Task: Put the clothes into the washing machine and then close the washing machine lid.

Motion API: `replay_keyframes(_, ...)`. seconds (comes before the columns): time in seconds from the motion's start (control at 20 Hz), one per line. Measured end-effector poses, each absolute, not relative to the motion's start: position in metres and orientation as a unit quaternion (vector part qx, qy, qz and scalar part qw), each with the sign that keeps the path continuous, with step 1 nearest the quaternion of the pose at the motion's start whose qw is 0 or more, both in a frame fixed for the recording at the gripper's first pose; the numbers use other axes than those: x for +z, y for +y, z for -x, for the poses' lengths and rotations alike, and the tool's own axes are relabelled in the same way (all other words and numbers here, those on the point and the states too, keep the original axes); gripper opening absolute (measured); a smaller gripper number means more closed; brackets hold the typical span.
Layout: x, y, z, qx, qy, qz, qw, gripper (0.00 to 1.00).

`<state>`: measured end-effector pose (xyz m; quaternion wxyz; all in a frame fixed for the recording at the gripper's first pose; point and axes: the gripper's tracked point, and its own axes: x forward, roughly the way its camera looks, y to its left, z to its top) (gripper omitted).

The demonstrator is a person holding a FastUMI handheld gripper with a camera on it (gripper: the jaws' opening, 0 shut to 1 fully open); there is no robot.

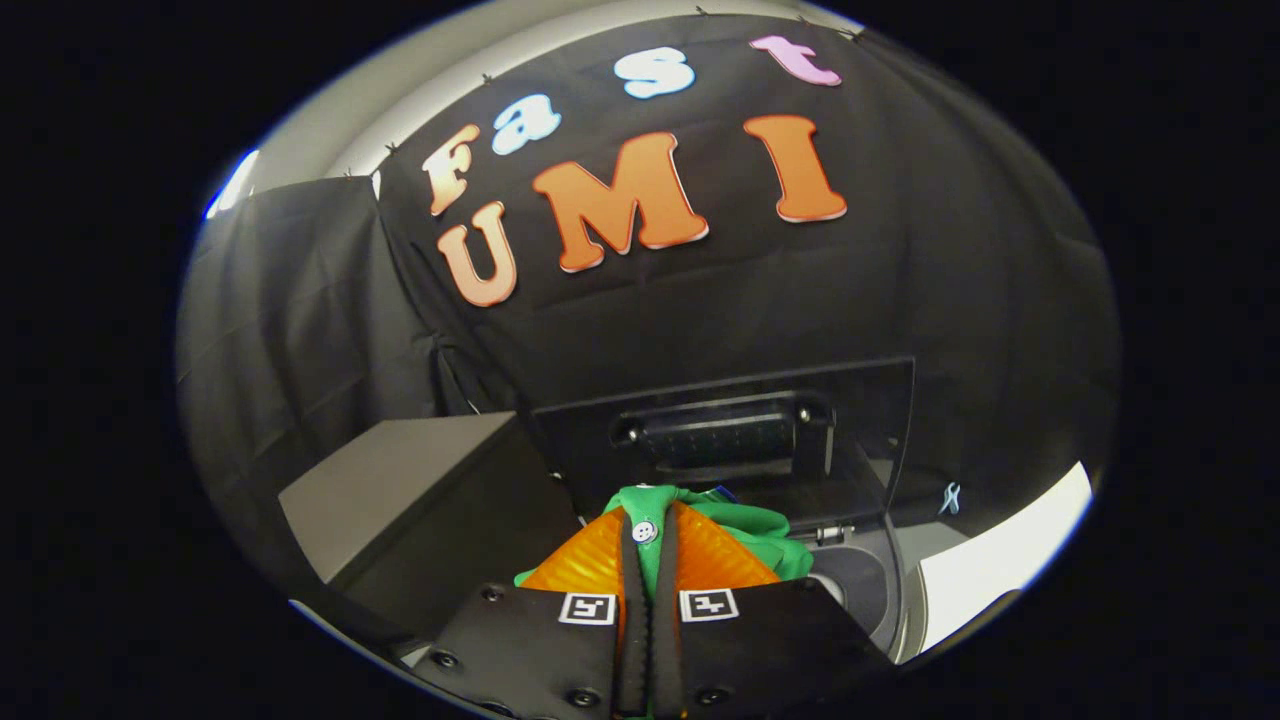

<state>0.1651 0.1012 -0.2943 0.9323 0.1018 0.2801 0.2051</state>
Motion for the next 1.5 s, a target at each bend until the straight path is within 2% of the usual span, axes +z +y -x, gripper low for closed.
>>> replay_keyframes(0.5, -0.46, 0.115, -0.182, 0.158, 0.413, -0.043, 0.896, 0.1)
replay_keyframes(0.75, -0.539, 0.112, -0.169, 0.12, 0.509, -0.032, 0.852, 0.1)
replay_keyframes(1.1, -0.567, 0.108, -0.159, 0.105, 0.543, -0.007, 0.833, 0.1)
replay_keyframes(1.2, -0.569, 0.104, -0.16, 0.101, 0.544, 0.002, 0.833, 0.13)
replay_keyframes(1.25, -0.568, 0.104, -0.16, 0.1, 0.543, 0.003, 0.834, 0.22)
replay_keyframes(1.5, -0.561, 0.092, -0.154, 0.089, 0.534, 0.006, 0.841, 0.99)
